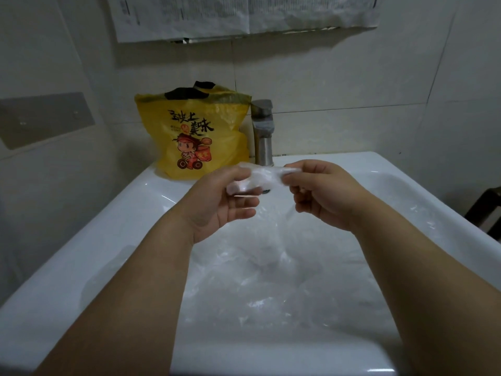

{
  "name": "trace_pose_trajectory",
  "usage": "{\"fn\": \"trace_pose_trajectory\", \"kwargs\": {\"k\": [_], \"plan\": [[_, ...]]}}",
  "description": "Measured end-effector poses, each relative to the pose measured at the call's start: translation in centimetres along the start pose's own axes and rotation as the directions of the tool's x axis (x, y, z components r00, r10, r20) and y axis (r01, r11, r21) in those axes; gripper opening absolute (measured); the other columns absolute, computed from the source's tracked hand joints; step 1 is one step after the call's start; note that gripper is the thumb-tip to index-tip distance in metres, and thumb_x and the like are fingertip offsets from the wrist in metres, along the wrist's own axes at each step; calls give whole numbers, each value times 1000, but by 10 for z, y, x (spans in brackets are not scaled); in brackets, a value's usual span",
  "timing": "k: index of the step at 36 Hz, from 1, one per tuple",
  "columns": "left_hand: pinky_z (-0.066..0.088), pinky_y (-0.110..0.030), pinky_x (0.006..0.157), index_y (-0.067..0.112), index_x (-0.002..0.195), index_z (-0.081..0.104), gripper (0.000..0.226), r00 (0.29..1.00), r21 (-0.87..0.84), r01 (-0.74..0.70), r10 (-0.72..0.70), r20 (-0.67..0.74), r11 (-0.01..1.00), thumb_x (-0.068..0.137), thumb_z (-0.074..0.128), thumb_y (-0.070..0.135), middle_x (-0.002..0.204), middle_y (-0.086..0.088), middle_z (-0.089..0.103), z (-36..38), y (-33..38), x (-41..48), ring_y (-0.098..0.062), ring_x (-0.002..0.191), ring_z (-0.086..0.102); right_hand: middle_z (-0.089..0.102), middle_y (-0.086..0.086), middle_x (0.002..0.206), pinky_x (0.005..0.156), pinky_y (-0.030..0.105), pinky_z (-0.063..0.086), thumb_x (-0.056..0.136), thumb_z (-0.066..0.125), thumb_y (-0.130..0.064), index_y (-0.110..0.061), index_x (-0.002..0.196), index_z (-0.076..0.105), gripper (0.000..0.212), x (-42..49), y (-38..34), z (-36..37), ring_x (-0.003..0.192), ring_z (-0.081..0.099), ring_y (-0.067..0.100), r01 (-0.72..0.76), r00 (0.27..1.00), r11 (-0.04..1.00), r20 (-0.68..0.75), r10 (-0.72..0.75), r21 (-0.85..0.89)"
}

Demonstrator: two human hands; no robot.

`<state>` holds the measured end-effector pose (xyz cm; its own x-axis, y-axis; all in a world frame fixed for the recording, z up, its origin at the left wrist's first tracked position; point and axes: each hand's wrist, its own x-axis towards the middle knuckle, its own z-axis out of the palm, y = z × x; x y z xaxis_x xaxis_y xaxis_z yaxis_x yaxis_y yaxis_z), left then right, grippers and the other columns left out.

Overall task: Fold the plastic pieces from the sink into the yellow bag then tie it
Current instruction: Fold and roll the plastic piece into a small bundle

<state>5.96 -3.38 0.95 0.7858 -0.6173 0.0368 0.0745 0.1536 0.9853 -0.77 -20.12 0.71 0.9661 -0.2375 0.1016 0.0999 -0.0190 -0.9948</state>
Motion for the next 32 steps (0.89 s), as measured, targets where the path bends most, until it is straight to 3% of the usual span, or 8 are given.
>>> {"fn": "trace_pose_trajectory", "kwargs": {"k": [3, 6, 11, 16, 19, 22, 26, 32], "plan": [[56, -21, 58, 16, 102, 63, 34, 999, 163, -3, 9, -32, 987, 77, 66, 39, 78, -3, 64, 2, -4, 3, -10, 62, 60, 56, -3, 56, 52, 22, 47, 88, 65, -8, -3, 99, 67, 12, 1, 3, 2, 53, 48, 10, 35, 999, 997, -4, -35, -62], [55, -19, 57, 15, 97, 64, 6, 993, 261, -36, 64, -100, 965, 94, 61, 19, 75, -1, 61, 2, -6, 5, -6, 60, 58, 56, -8, 51, 52, 21, 47, 87, 66, -11, -5, 98, 67, 12, 2, 4, 3, 52, 48, 8, 40, 999, 995, -20, -42, -96], [54, -19, 55, 10, 100, 63, 14, 991, 221, -54, 78, -105, 974, 97, 50, 7, 71, -2, 62, 2, -5, 5, -5, 56, 57, 53, 3, 69, 54, 22, 48, 88, 66, -17, -7, 98, 67, 14, 1, 3, 2, 56, 49, 11, 12, 999, 995, -34, -15, -95], [53, -18, 55, 11, 100, 63, 14, 988, 238, -71, 101, -118, 969, 97, 50, 7, 69, 0, 63, 1, -4, 5, -4, 56, 57, 63, 6, 90, 64, 28, 56, 67, 74, -27, -16, 115, 61, 51, -2, -3, 0, 67, 54, 19, -74, 990, 995, 123, 65, 70], [53, -18, 54, 12, 96, 64, 15, 989, 235, -82, 107, -97, 968, 96, 50, 5, 65, 1, 65, 2, -2, 2, -4, 55, 57, 63, 9, 81, 55, 25, 54, 83, 67, -7, -10, 110, 62, 27, -3, -5, -1, 57, 55, 15, -63, 991, 989, 126, 46, 134], [52, -17, 52, 11, 95, 63, 16, 994, 162, -84, 95, -61, 983, 97, 49, 3, 63, 1, 67, 4, 1, -1, -4, 52, 57, 63, 6, 65, 52, 22, 52, 88, 59, 3, -6, 97, 63, 13, -4, -5, -3, 52, 56, 11, -56, 991, 985, 125, 36, 164], [51, -16, 45, 12, 90, 64, 25, 999, -32, -51, 51, 5, 998, 96, 45, -2, 62, -3, 67, 5, 7, -6, -4, 46, 58, 63, 9, 59, 49, 21, 52, 86, 56, 7, -6, 89, 61, 14, -7, -9, -7, 47, 58, 13, -79, 983, 960, 183, 30, 268], [52, -17, 43, 19, 59, 75, 48, 993, -173, 14, 7, 120, 985, 88, 44, -4, 56, -4, 65, 3, 11, -10, -5, 43, 60, 61, 12, 56, 42, 18, 50, 63, 60, 1, -6, 76, 64, 15, -11, -14, -7, 39, 55, 12, -59, 979, 938, 205, -12, 341]]}}
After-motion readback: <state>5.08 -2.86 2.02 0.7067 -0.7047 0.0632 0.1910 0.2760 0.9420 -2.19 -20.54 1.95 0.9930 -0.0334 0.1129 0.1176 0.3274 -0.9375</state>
